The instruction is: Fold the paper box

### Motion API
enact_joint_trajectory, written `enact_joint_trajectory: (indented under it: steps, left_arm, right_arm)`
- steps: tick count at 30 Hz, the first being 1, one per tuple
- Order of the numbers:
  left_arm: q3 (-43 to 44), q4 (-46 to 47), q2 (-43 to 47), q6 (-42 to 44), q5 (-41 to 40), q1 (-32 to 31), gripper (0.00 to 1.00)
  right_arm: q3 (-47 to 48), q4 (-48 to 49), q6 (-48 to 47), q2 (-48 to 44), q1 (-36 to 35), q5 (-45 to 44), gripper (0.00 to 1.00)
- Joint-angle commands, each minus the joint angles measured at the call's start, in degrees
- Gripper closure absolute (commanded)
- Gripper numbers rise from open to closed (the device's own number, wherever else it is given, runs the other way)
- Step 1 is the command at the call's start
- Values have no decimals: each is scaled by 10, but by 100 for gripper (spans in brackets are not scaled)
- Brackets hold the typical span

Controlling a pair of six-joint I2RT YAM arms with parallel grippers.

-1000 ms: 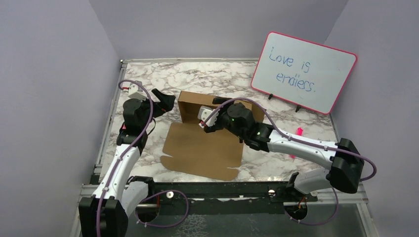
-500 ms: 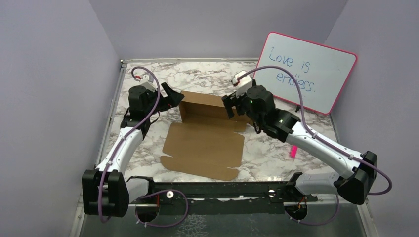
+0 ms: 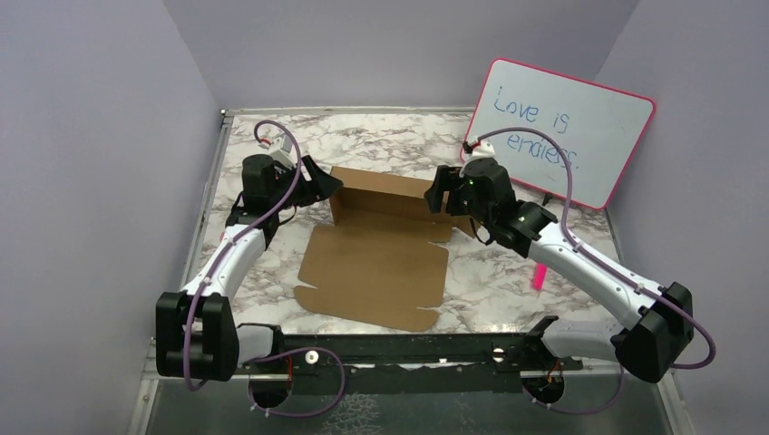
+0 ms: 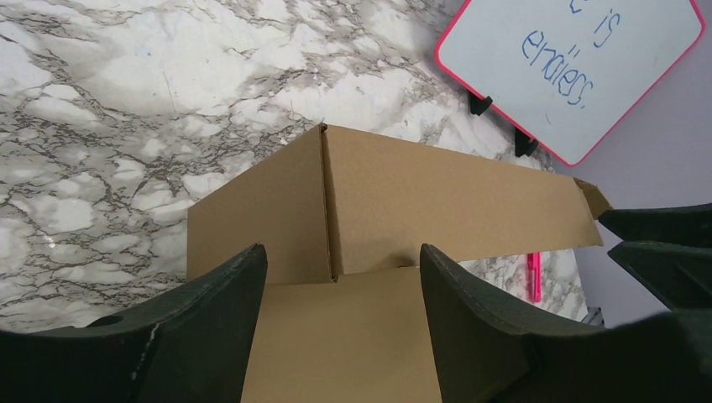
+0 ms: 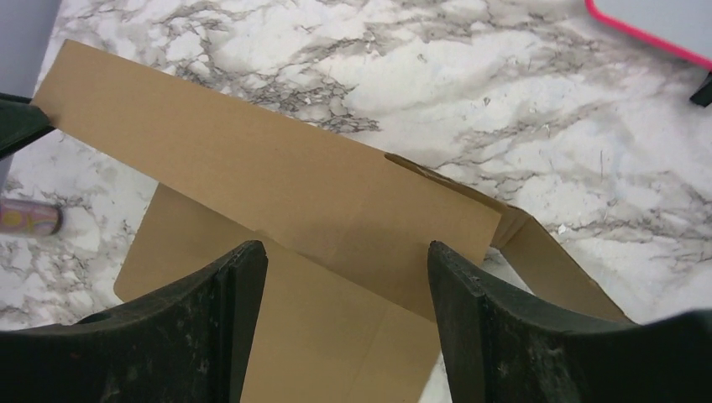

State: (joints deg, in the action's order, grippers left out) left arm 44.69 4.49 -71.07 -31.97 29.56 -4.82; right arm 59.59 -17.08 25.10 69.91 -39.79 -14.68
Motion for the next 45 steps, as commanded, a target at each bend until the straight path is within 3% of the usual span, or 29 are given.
enact_joint_trajectory:
  steps: [1,12,18,36,45]
  left_arm:
    - [19,3,-7,10,28,3,33]
    - [4,12,2,-1,42,3,47]
    - [-17,22,20,-20,41,3,52]
    - [-66,-43,122,-16,-63,3,54]
    - [-36,-70,169,-35,-97,3,26]
  right_arm:
    - [-22,36,64,5,7,22,26]
    - [-34,87,101,46,18,63,39]
    - [-51,158,111,59,28,115,51]
    - [20,281,71,201,92,333,58]
    - [16,285,48,203,96,340,60]
